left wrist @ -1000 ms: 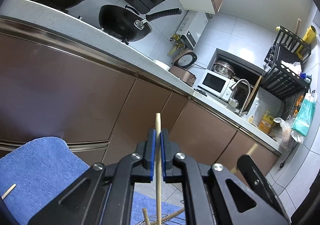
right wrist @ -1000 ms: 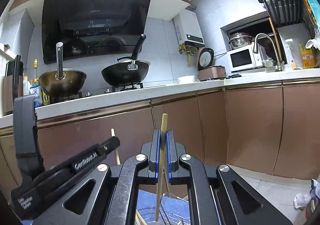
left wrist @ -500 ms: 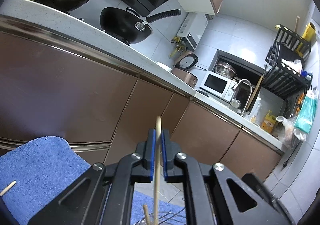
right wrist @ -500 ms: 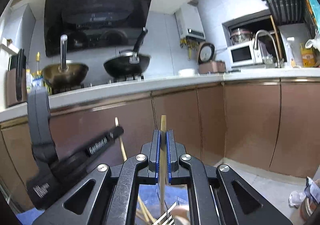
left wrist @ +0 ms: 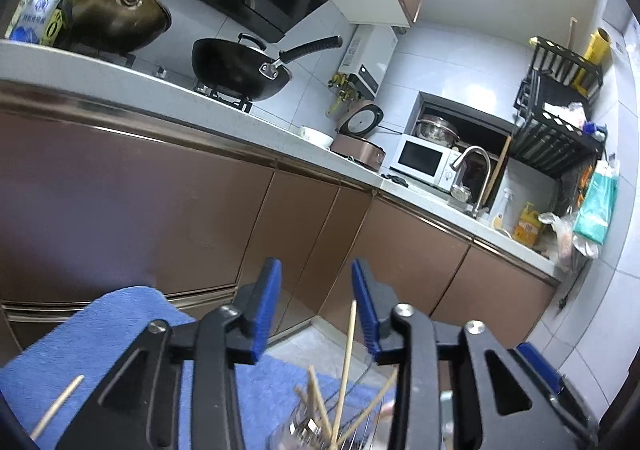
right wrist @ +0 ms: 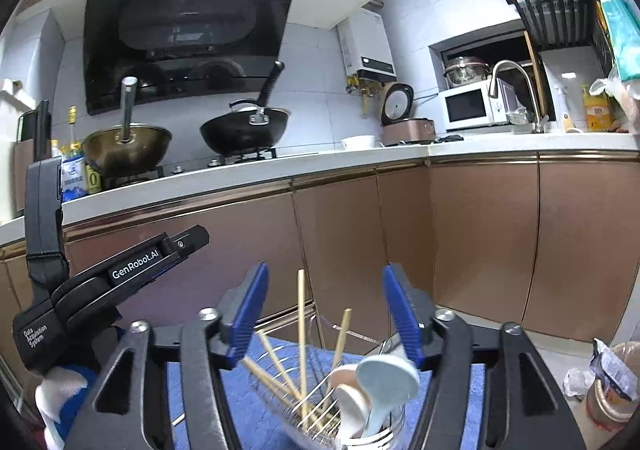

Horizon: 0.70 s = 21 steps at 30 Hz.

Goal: Organize utensils
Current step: 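Open both tools to release the chopsticks in the holder, then withdraw both tools from the holder over the last two chopsticks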

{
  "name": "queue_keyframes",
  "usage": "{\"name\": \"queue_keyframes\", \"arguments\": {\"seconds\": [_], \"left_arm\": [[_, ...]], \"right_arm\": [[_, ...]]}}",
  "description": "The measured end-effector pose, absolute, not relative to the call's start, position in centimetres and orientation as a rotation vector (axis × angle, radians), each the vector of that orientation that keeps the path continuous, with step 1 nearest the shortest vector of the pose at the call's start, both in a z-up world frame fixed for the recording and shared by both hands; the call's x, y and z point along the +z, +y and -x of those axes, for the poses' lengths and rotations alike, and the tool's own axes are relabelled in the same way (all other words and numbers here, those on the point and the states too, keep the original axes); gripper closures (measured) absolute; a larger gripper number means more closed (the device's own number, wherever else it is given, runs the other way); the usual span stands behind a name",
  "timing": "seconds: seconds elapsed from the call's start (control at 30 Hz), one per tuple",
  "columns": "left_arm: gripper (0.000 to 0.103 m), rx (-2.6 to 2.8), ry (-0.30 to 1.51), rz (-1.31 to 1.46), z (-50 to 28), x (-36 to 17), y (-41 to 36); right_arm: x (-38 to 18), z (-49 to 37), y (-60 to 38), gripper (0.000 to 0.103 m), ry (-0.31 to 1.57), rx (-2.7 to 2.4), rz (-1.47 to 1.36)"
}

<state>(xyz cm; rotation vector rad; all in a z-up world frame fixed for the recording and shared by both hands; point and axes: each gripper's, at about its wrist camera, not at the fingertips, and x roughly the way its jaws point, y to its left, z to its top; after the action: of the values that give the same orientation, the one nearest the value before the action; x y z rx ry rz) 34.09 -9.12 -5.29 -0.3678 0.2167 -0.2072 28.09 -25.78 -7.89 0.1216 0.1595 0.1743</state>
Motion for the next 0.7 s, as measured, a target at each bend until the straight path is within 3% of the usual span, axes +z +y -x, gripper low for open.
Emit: {"name": "queue_keyframes", "arguments": {"seconds": [0.27, 0.7], "left_arm": [[0.062, -0.181, 0.255, 0.284, -28.2, -4.6, -5.9], [0.062, -0.1, 0.292, 0.163, -18.1, -4.8, 2.4]], "right_arm": [[-7.0, -22.5, -24.8, 0.0, 0.161, 0.241, -0.143], [-6.4, -13.8, -21.9, 0.0, 0.132, 0.418, -0.21]]}}
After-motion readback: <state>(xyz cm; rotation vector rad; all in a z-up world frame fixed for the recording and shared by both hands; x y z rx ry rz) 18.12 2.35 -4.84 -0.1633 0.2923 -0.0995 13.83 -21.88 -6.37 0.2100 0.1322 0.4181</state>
